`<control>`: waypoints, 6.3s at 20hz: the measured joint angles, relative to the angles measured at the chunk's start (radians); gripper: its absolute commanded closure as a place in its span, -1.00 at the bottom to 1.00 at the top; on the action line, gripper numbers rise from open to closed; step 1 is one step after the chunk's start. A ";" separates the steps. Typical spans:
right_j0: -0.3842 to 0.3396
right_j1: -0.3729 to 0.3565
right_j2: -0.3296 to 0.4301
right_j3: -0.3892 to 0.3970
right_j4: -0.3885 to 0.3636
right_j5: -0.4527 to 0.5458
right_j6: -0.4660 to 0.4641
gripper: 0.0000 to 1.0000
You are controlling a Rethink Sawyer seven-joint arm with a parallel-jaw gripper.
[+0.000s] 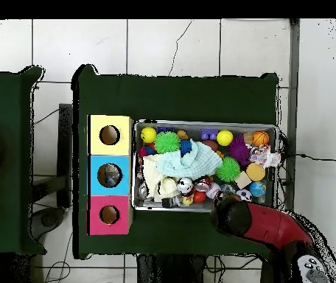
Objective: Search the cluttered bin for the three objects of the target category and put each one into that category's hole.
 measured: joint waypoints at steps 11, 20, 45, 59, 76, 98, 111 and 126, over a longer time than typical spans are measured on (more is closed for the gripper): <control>-0.015 -0.064 0.023 0.000 0.028 -0.049 0.000 1.00; -0.127 0.024 0.091 -0.006 0.028 -0.126 0.000 1.00; -0.158 0.116 0.172 -0.019 0.028 -0.126 0.000 -1.00; -0.107 0.173 0.139 -0.077 0.028 -0.100 0.000 -1.00; -0.156 0.021 0.104 -0.077 0.009 0.138 0.000 -1.00; -0.185 0.150 0.103 -0.077 -0.057 0.035 0.000 -1.00; -0.159 0.182 0.097 -0.078 -0.057 0.004 0.000 -1.00; -0.142 0.199 0.080 -0.080 -0.056 -0.046 0.000 -1.00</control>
